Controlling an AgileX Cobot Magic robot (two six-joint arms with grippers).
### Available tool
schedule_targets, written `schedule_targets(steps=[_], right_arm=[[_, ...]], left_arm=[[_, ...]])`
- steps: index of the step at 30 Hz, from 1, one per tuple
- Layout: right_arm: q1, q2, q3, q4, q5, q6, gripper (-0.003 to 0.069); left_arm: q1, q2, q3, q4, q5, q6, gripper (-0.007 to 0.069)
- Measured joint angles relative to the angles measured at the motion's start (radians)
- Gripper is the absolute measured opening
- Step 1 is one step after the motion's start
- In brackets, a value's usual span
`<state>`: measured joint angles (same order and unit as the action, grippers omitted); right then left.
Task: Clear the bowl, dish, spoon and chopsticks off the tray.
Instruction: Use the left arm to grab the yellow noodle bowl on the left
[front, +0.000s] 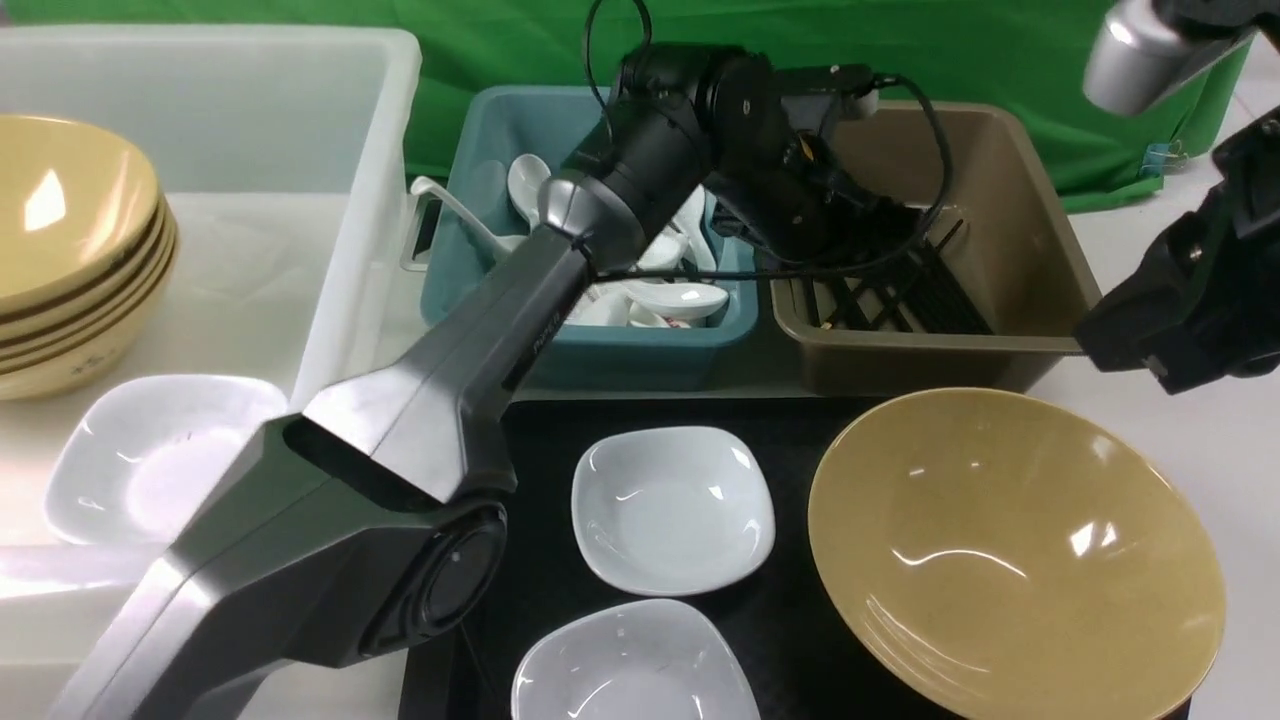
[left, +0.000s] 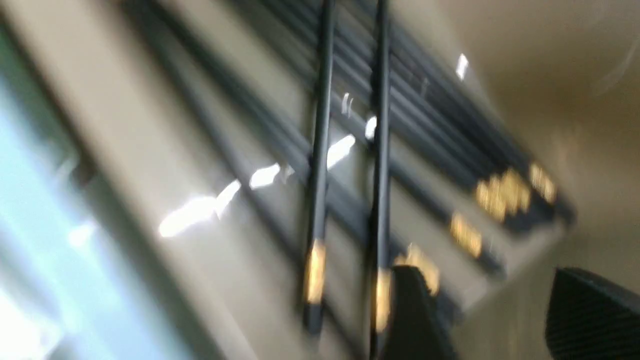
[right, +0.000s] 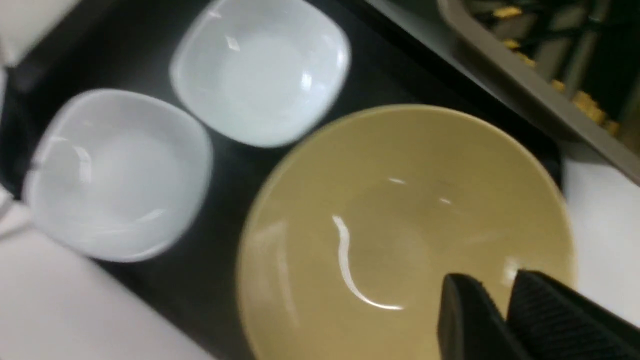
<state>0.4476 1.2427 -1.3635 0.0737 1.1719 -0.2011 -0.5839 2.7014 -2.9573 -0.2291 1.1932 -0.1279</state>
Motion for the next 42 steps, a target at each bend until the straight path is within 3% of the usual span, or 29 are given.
schedule_targets(steps=[1, 2, 5, 8, 12, 20, 24, 28, 35, 37, 39, 42], right_arm=[[0.000, -0.004, 0.000, -0.012, -0.001, 0.005, 0.0124], [0.000, -0.027, 0.002, -0.054, 0.000, 0.027, 0.0122], [0.000, -0.082, 0.002, -0.116, 0.008, 0.051, 0.0118], [0.000, -0.134, 0.002, -0.141, 0.027, 0.057, 0.0118], [0.000, -0.204, 0.002, -0.157, 0.038, 0.058, 0.0118], [0.000, -0.251, 0.002, -0.169, 0.043, 0.075, 0.0118], [0.000, -0.249, 0.002, -0.169, 0.043, 0.076, 0.0118], [0.000, -0.247, 0.002, -0.165, 0.044, 0.076, 0.0118], [0.000, -0.247, 0.002, -0.164, 0.045, 0.078, 0.0120], [0.000, -0.247, 0.002, -0.163, 0.045, 0.078, 0.0122], [0.000, -0.247, 0.002, -0.163, 0.045, 0.078, 0.0124], [0.000, -0.247, 0.002, -0.163, 0.043, 0.078, 0.0124]], left_arm=[[0.000, -0.011, 0.000, 0.000, 0.007, 0.002, 0.0262], [0.001, -0.065, 0.000, -0.022, 0.017, 0.027, 0.0111], [-0.001, -0.149, -0.002, -0.102, 0.018, 0.066, 0.0020], [-0.014, -0.208, 0.005, -0.126, 0.018, 0.077, -0.0001], [-0.060, -0.358, 0.173, -0.031, 0.017, 0.083, -0.0009], [-0.084, -0.706, 0.936, 0.045, 0.011, 0.083, -0.0009], [-0.116, -0.817, 1.230, 0.052, -0.125, 0.104, -0.0002], [-0.153, -0.808, 1.330, 0.048, -0.301, 0.128, 0.0102], [-0.154, -0.726, 1.334, 0.002, -0.449, 0.128, 0.0395], [-0.154, -0.683, 1.335, -0.034, -0.498, 0.135, 0.0526], [-0.154, -0.660, 1.337, -0.078, -0.521, 0.182, 0.0565], [-0.165, -0.636, 1.338, -0.120, -0.561, 0.238, 0.0559]])
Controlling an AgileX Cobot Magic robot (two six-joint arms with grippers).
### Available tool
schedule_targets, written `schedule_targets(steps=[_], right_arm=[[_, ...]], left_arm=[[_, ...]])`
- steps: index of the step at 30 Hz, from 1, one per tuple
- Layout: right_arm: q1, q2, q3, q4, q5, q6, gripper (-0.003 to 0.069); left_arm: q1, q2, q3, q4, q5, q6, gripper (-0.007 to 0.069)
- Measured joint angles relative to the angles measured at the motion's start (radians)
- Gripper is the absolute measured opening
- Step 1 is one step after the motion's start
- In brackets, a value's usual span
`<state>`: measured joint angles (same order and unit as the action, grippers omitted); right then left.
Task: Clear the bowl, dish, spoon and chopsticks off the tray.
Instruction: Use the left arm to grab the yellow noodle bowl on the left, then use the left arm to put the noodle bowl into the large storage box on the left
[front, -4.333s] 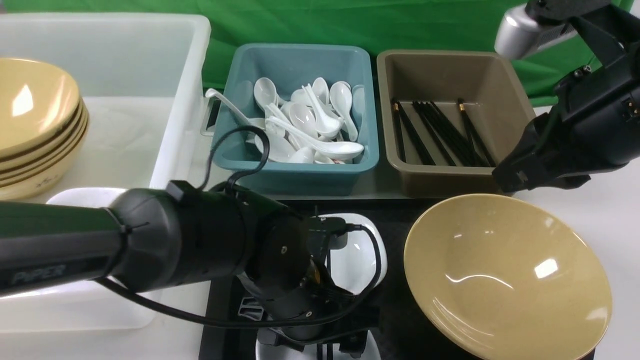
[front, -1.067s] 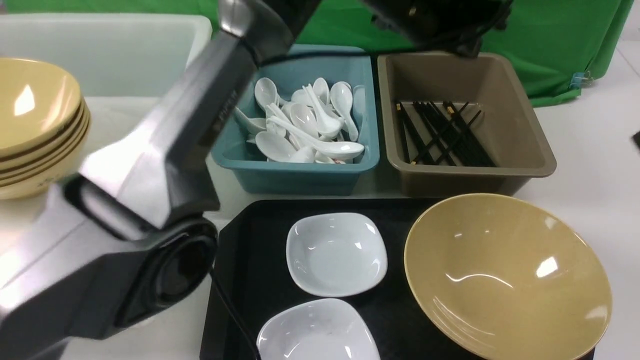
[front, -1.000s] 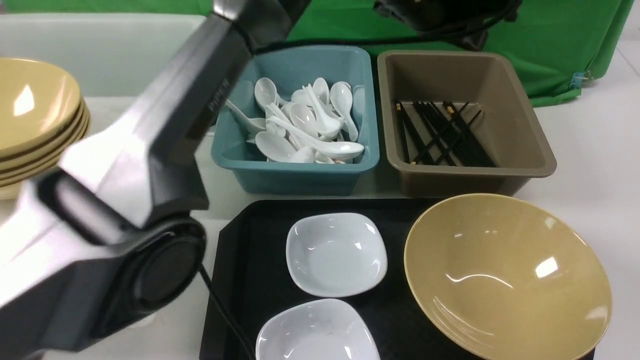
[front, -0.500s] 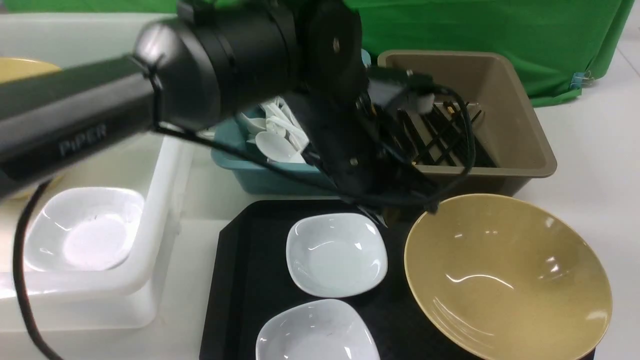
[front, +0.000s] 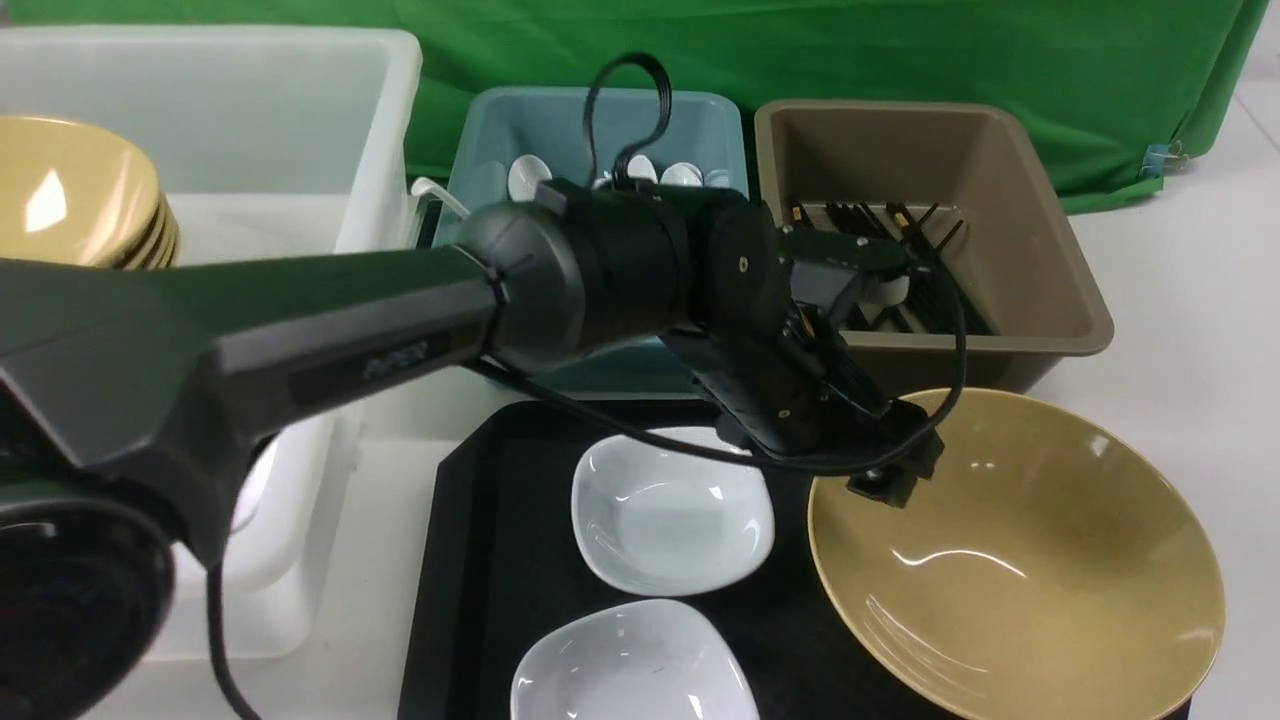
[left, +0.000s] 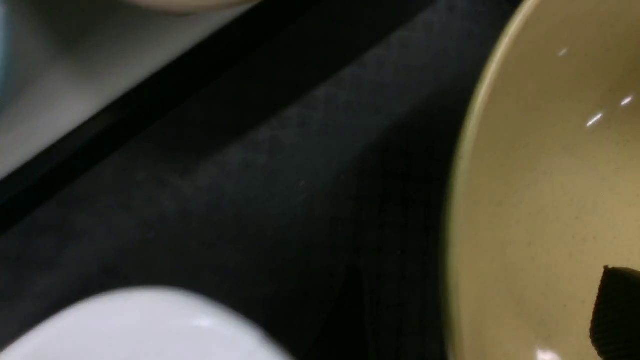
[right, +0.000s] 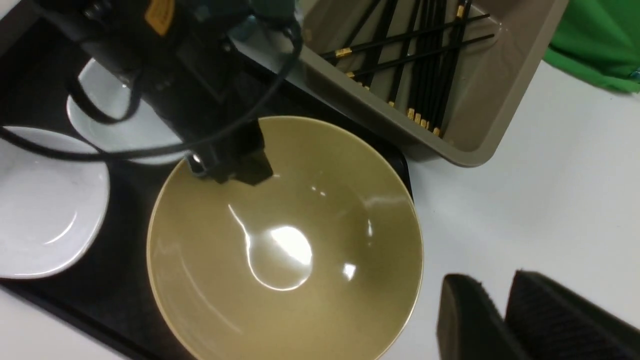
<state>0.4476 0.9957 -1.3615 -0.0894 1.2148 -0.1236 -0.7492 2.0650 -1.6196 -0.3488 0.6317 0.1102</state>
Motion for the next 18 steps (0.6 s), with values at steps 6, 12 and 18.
schedule_targets(steps=[6, 12, 18], right_arm=[[0.000, 0.000, 0.000, 0.000, -0.010, 0.000, 0.0126], [0.000, 0.000, 0.000, 0.000, -0.010, 0.000, 0.0131], [0.000, 0.002, -0.014, 0.021, -0.047, 0.001, 0.0134]], left_arm=[[-0.018, 0.057, 0.000, -0.007, -0.016, 0.018, 0.0371], [-0.013, 0.031, -0.049, -0.033, 0.076, -0.030, 0.0024], [0.050, -0.068, -0.134, 0.010, 0.246, -0.015, 0.0015]])
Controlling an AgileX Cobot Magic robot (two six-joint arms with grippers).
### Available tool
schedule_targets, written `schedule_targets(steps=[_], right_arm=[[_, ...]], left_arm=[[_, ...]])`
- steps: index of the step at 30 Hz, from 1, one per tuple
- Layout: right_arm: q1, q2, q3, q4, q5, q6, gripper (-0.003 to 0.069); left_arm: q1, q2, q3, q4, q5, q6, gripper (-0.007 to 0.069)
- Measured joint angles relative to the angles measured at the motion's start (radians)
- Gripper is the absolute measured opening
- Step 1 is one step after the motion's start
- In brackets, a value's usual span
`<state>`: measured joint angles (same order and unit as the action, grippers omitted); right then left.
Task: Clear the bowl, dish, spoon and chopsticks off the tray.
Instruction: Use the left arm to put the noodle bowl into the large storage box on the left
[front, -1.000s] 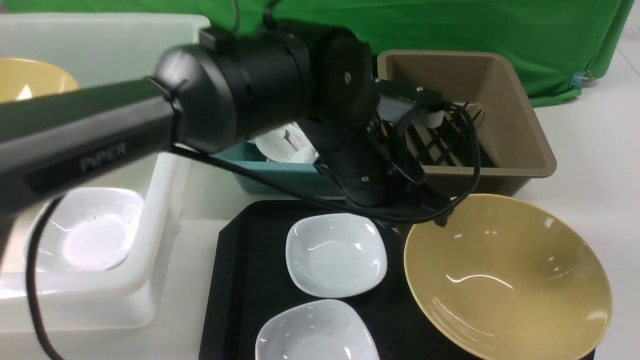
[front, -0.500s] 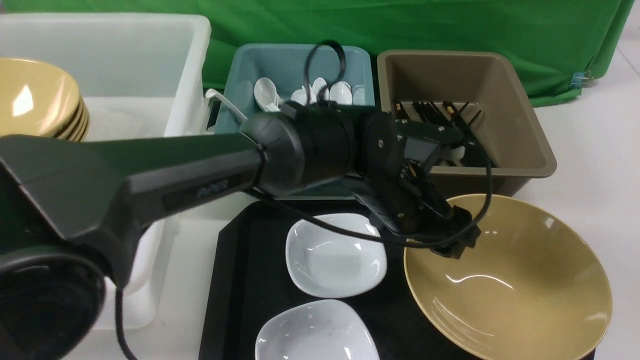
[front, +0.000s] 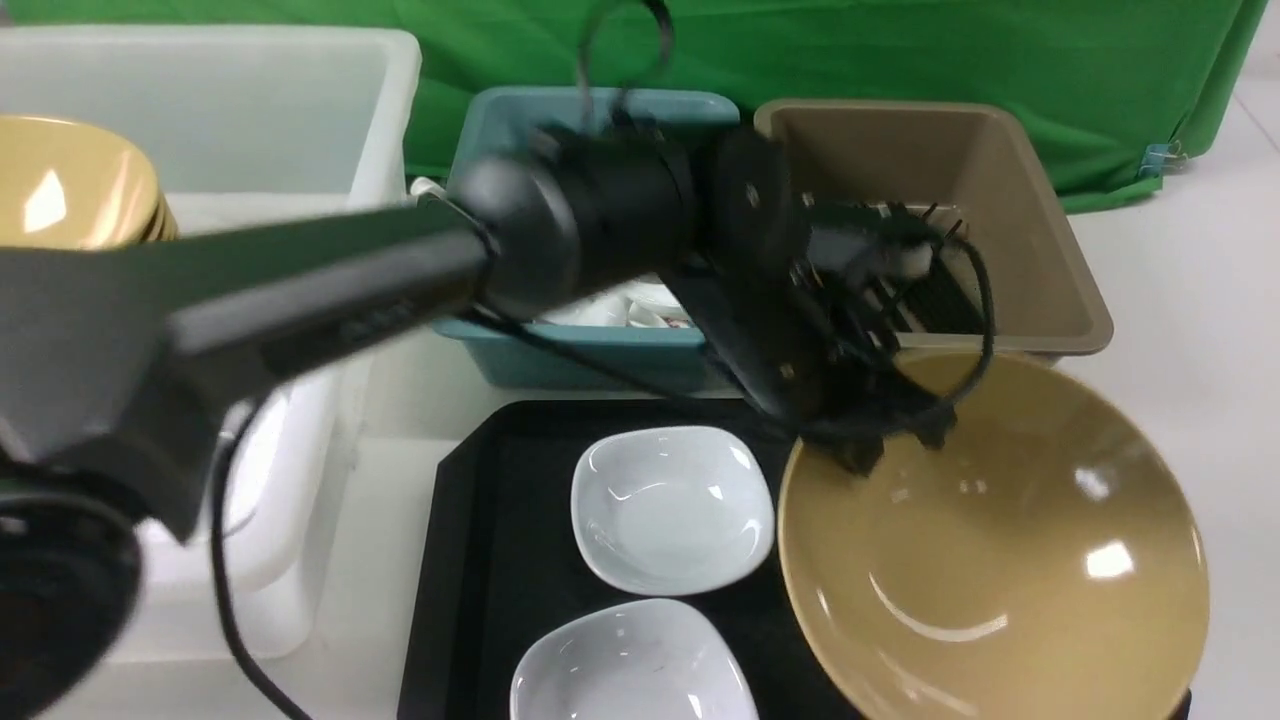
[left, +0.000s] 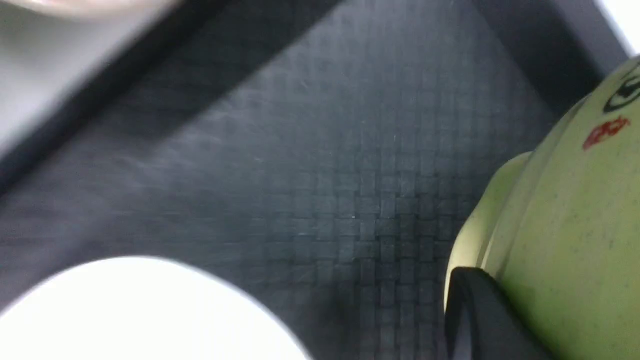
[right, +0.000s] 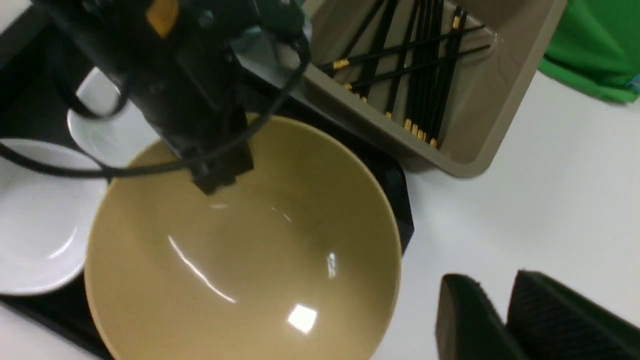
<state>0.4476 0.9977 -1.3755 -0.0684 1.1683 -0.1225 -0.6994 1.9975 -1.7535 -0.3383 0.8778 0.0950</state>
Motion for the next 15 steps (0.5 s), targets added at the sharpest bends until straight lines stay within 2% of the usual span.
schedule_targets(steps=[3, 4, 8, 10, 13, 15], right_arm=[[0.000, 0.027, -0.044, 0.087, -0.036, -0.031, 0.0134], [0.000, 0.027, -0.048, 0.087, -0.039, -0.036, 0.0134], [0.000, 0.150, -0.123, 0.309, -0.063, -0.202, 0.0106], [0.008, 0.242, -0.174, 0.410, -0.078, -0.271, 0.0041], [0.060, 0.363, -0.273, 0.469, -0.092, -0.336, 0.0013], [0.104, 0.414, -0.337, 0.476, -0.099, -0.362, 0.0009]], left_arm=[[0.112, -0.096, -0.048, -0.009, 0.055, -0.007, 0.0015], [0.121, -0.102, -0.051, -0.009, 0.059, -0.007, 0.0015], [0.340, -0.232, -0.065, -0.013, 0.154, -0.011, 0.0015], [0.493, -0.274, -0.065, -0.023, 0.210, -0.012, 0.0015], [0.724, -0.309, -0.064, -0.098, 0.261, 0.012, 0.0015], [0.842, -0.321, -0.059, -0.156, 0.268, 0.036, 0.0015]])
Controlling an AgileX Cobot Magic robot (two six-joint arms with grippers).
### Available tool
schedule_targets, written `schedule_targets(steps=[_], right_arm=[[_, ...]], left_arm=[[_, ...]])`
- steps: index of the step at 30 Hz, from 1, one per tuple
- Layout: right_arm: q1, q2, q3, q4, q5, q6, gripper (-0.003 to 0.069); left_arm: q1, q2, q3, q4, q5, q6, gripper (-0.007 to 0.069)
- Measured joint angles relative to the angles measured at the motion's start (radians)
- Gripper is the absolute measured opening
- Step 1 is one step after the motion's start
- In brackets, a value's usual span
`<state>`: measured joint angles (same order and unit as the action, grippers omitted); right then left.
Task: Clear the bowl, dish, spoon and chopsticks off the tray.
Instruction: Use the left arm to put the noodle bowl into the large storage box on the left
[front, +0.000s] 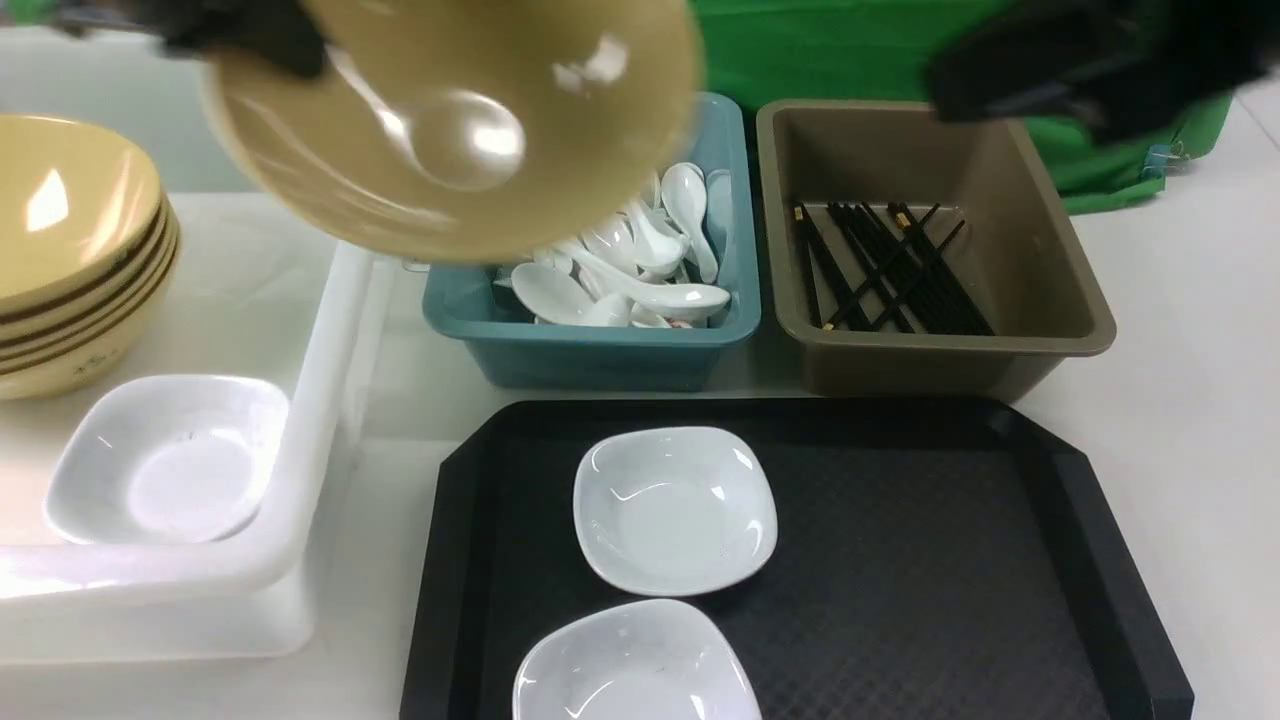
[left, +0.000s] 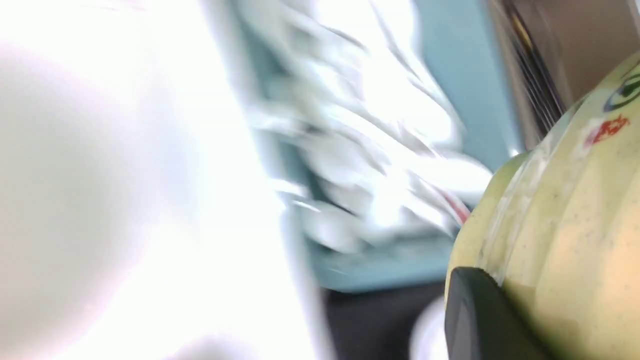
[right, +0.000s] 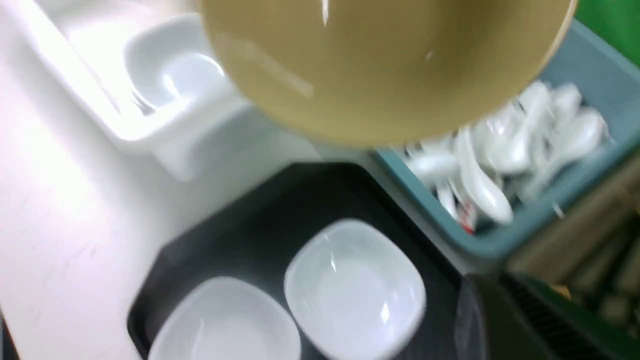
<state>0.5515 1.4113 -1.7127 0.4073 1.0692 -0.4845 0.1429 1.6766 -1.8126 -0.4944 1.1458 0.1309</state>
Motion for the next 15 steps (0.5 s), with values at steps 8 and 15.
schedule_targets(steps=[8, 15], right_arm=[[0.202, 0.243, -0.285, 0.020, -0.049, -0.061, 0.0008], [0.340, 0.422, -0.476, 0.027, -0.091, -0.068, 0.0010]], left_arm=[[0.373, -0.032, 0.103, -0.073, -0.042, 0.026, 0.0017], [0.526, -0.009, 0.237, -0.048, -0.261, 0.025, 0.0017]])
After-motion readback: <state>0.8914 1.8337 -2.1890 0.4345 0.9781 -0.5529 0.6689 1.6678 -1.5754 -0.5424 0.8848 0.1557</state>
